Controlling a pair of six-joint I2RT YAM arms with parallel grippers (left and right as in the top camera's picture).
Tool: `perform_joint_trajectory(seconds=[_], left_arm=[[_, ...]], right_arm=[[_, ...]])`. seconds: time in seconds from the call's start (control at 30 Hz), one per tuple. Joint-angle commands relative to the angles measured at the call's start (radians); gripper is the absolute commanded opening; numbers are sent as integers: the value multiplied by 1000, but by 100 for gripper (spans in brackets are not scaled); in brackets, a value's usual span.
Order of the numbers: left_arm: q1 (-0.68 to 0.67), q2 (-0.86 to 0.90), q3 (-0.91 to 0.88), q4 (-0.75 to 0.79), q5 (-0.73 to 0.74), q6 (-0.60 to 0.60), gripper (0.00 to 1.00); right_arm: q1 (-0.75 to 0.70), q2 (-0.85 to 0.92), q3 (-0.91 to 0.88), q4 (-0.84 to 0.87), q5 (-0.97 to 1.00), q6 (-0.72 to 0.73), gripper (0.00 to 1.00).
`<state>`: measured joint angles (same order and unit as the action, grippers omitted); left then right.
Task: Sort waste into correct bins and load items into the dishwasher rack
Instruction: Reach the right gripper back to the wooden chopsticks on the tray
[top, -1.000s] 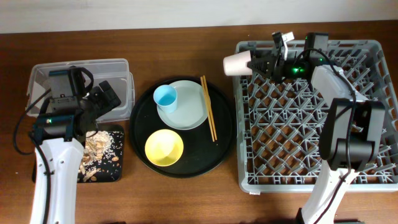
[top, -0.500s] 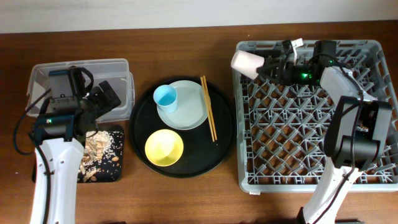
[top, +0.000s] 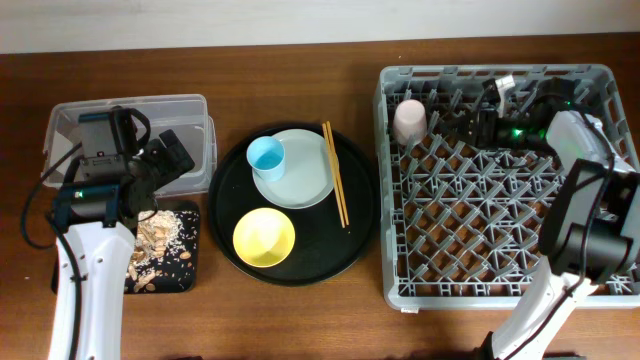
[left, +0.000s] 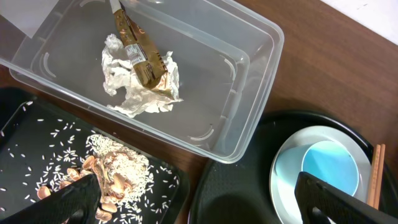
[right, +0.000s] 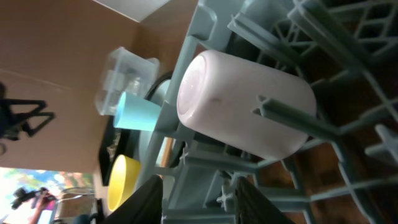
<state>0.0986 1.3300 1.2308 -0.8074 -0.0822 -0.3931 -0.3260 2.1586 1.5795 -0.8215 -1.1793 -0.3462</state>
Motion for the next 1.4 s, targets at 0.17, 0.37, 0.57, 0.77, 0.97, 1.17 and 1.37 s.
perform_joint_trajectory(seconds=[0.17, 0.37, 0.57, 0.77, 0.97, 1.17, 1.37], left_arm=[[3, -3, 15, 1, 3, 5, 99], [3, -3, 15, 1, 3, 5, 99], [3, -3, 15, 1, 3, 5, 99], [3, -3, 15, 1, 3, 5, 99], [3, -3, 15, 1, 3, 5, 99], [3, -3, 15, 1, 3, 5, 99], [3, -3, 15, 1, 3, 5, 99]], right_arm=[[175, -465, 19, -208, 462, 78, 39], [640, -595, 11, -338, 796, 287, 32], [893, -526, -39, -338, 998, 455, 33], [904, -454, -146, -204, 1000, 494, 33], [902, -450, -280, -59, 1001, 494, 33], [901, -450, -424, 114, 1039, 494, 33], [901, -450, -484, 190, 1061, 494, 33]])
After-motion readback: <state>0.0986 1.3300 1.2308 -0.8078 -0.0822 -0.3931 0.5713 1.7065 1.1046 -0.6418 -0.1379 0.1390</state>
